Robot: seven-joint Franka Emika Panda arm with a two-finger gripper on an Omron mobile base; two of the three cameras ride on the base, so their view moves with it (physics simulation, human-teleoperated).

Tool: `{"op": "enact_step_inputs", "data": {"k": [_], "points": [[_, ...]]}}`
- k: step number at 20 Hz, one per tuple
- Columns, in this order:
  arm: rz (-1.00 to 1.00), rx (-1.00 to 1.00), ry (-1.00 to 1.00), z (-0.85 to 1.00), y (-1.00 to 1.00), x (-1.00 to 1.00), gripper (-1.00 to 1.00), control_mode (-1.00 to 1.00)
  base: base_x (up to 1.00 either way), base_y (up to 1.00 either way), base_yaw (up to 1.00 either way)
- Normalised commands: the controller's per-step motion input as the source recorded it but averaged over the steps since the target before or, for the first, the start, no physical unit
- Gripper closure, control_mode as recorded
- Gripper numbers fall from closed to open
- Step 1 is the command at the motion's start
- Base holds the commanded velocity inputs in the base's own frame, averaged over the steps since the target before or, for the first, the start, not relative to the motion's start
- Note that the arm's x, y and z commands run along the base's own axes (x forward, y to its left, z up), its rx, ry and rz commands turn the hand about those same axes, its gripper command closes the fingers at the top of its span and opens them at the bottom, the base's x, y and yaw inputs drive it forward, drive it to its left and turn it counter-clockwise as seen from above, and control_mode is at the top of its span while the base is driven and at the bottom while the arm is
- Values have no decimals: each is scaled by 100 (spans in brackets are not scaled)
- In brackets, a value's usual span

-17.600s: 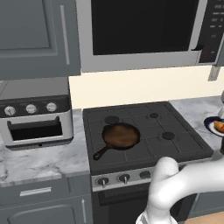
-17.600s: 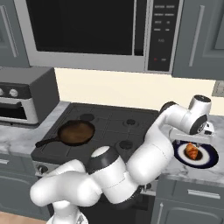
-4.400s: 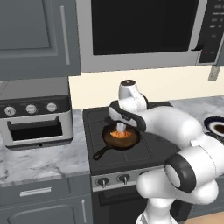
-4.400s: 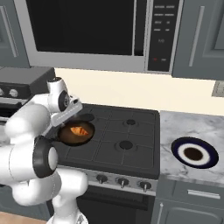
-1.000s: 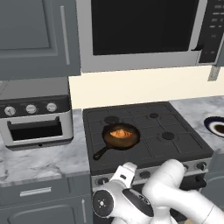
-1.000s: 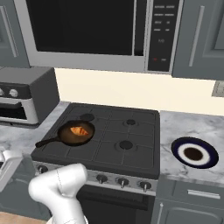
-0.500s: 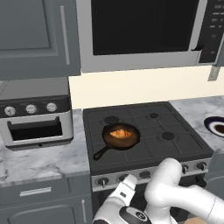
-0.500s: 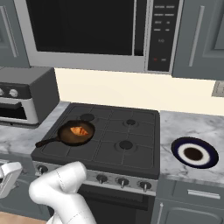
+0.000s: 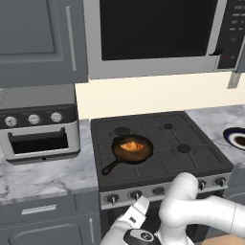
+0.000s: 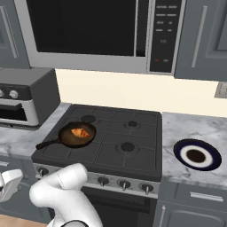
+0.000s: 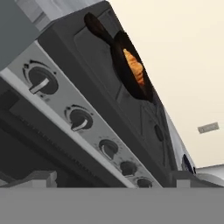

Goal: Pick the croissant and place it on the pan. Then turn on the stove to warm the croissant.

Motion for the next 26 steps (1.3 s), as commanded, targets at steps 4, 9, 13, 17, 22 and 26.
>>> {"op": "enact_step_inputs", "data": {"k": [4, 9, 13, 17, 22, 26], "points": [[0, 0, 0, 0, 0, 0, -100, -100, 0, 0, 0], [0, 0, 0, -4, 6, 0, -100, -100, 0, 0, 0], [0, 1, -1, -14, 14, 0, -100, -100, 0, 0, 0], [0, 3, -2, -17, 7, 6, -100, -100, 0, 0, 0], [0, 6, -2, -14, 0, 18, -100, -100, 0, 0, 0], [0, 7, 0, -7, 4, 27, -100, -100, 0, 0, 0]]}}
